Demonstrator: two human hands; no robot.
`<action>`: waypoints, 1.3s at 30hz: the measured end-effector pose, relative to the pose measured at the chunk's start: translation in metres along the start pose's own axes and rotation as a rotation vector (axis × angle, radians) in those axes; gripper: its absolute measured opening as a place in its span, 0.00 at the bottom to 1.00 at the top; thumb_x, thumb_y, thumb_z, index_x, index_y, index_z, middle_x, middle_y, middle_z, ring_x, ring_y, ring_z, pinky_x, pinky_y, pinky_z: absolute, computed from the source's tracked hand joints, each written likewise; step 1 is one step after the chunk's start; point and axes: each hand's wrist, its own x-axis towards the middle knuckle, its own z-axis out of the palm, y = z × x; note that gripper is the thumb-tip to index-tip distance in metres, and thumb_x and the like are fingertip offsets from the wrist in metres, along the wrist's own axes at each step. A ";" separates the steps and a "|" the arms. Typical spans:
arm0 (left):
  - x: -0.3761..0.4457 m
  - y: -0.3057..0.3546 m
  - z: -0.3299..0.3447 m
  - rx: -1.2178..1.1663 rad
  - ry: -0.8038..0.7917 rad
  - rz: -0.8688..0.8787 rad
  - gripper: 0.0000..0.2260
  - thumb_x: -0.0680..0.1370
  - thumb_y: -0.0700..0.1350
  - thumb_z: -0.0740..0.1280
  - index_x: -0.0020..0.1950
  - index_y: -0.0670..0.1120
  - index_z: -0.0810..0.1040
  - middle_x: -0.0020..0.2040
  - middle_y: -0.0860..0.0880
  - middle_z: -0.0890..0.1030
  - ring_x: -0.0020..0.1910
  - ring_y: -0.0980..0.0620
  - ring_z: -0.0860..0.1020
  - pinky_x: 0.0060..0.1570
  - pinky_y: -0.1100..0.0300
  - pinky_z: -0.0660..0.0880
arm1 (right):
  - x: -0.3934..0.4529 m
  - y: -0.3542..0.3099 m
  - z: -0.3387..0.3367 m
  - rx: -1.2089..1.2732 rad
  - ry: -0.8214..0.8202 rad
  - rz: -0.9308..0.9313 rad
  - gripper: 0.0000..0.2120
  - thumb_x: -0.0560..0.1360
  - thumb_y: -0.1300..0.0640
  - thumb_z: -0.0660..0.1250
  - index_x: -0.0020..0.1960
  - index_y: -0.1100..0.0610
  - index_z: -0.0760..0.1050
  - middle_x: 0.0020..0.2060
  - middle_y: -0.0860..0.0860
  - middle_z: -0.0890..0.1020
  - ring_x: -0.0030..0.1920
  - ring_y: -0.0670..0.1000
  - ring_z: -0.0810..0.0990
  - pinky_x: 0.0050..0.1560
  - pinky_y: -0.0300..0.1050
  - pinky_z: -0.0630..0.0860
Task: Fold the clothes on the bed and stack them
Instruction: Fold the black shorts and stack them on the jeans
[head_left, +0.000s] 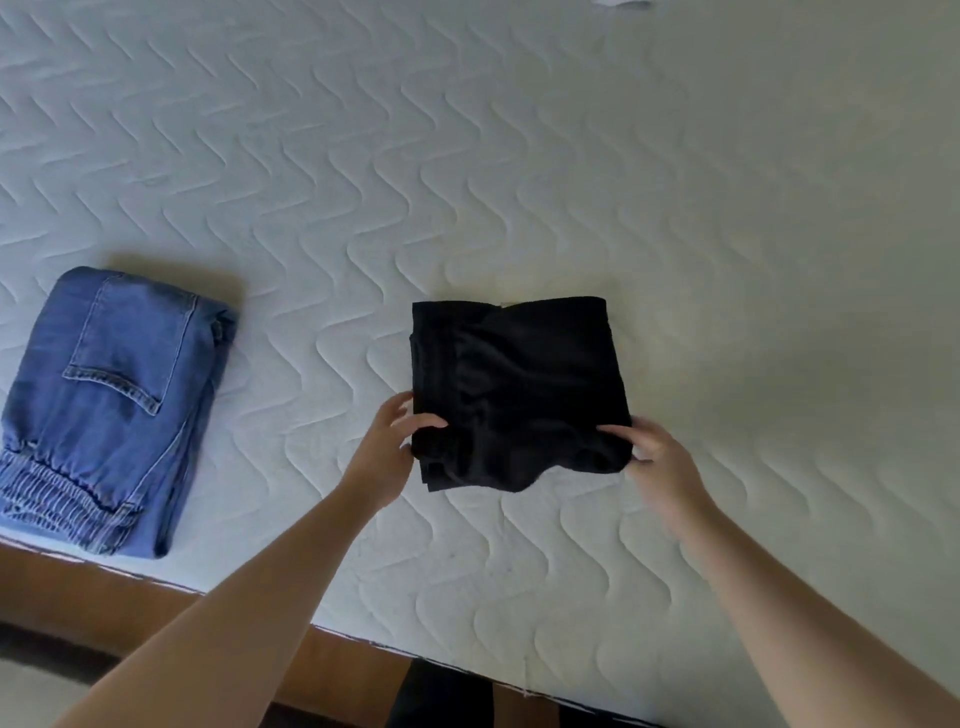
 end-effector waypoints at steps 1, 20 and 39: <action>-0.003 -0.002 0.004 -0.029 0.006 -0.028 0.33 0.71 0.23 0.56 0.56 0.60 0.78 0.71 0.56 0.63 0.67 0.68 0.65 0.56 0.82 0.62 | -0.004 0.010 0.002 -0.018 0.006 0.028 0.21 0.77 0.64 0.66 0.50 0.36 0.79 0.56 0.35 0.76 0.59 0.44 0.78 0.55 0.29 0.70; 0.111 0.063 -0.016 0.348 0.028 0.177 0.23 0.80 0.58 0.63 0.72 0.50 0.70 0.70 0.49 0.72 0.70 0.47 0.67 0.71 0.53 0.60 | 0.053 -0.039 0.017 -0.284 0.177 0.023 0.26 0.78 0.52 0.67 0.73 0.53 0.66 0.68 0.54 0.70 0.68 0.54 0.68 0.67 0.49 0.68; 0.219 0.160 0.033 0.585 -0.698 0.023 0.32 0.75 0.63 0.67 0.74 0.48 0.68 0.70 0.49 0.73 0.66 0.45 0.72 0.59 0.55 0.66 | -0.013 -0.008 0.056 0.993 0.173 0.885 0.19 0.74 0.51 0.74 0.56 0.63 0.74 0.49 0.56 0.85 0.47 0.50 0.86 0.58 0.49 0.80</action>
